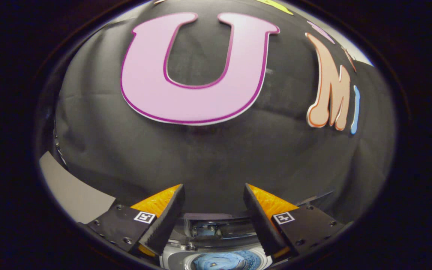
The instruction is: Put the clothes into the washing machine and then close the washing machine lid.
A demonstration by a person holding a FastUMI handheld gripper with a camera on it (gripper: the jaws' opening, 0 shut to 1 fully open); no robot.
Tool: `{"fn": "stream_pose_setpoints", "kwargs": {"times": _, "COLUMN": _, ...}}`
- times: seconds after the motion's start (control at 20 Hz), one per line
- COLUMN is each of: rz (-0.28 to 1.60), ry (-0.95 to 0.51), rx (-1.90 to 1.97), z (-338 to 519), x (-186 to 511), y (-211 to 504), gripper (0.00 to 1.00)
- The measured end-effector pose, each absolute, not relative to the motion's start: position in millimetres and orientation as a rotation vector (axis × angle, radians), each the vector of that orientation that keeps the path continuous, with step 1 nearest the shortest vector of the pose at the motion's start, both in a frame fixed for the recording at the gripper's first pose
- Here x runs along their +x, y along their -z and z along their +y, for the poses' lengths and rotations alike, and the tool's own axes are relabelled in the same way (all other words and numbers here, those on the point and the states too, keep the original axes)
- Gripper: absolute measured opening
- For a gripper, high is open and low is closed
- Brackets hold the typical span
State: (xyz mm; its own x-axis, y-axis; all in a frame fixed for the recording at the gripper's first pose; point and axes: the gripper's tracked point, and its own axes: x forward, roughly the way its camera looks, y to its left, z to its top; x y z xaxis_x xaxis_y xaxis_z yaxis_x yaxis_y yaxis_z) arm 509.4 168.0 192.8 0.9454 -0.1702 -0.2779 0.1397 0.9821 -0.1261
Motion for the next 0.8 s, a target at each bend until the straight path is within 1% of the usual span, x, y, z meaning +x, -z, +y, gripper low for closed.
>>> {"fn": "stream_pose_setpoints", "kwargs": {"times": 0.05, "rz": 0.286, "ry": 0.172, "rx": -0.085, "z": 166.4, "x": 510.3, "y": -191.3, "gripper": 0.98}}
{"fn": "stream_pose_setpoints", "kwargs": {"times": 0.1, "rz": 0.297, "ry": 0.175, "rx": -0.085, "z": 166.4, "x": 507.9, "y": -189.1, "gripper": 0.96}}
{"fn": "stream_pose_setpoints", "kwargs": {"times": 0.25, "rz": 0.287, "ry": 0.163, "rx": -0.063, "z": 166.9, "x": 507.8, "y": -188.7, "gripper": 1.0}}
{"fn": "stream_pose_setpoints", "kwargs": {"times": 0.8, "rz": 0.28, "ry": 0.149, "rx": -0.074, "z": 163.6, "x": 504.3, "y": -188.8, "gripper": 1.0}}
